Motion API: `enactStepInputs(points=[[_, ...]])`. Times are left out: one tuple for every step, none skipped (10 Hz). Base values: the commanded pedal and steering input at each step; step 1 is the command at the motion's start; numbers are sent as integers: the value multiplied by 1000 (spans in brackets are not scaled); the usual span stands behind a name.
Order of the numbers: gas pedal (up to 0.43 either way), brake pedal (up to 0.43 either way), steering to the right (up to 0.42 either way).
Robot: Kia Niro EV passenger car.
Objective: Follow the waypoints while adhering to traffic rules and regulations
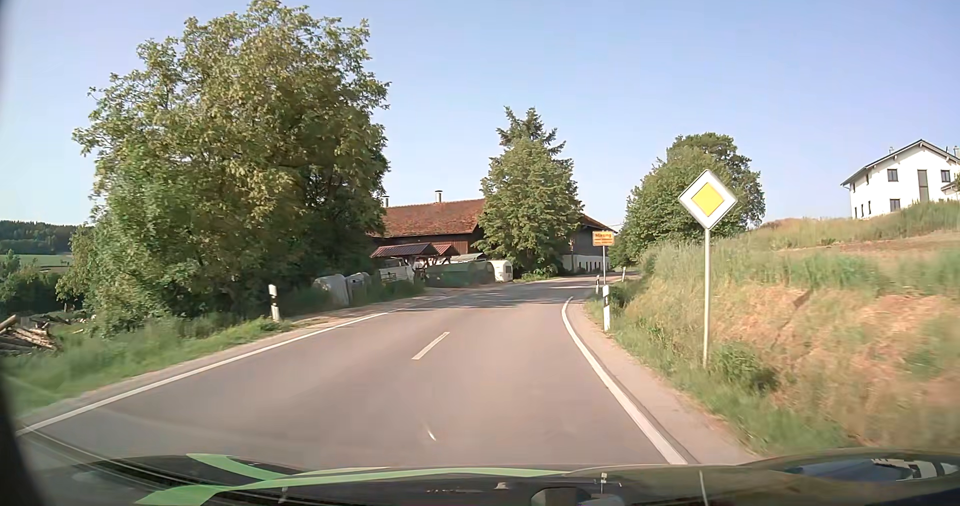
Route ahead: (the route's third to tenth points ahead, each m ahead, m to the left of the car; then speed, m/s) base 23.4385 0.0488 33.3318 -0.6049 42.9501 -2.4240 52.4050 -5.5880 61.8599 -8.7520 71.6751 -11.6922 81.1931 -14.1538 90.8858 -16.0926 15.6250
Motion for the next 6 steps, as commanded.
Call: enactStepInputs(points=[[0, 159, 15], [0, 189, 14], [0, 195, 7], [0, 201, 4], [0, 201, 4], [0, 195, 5]])
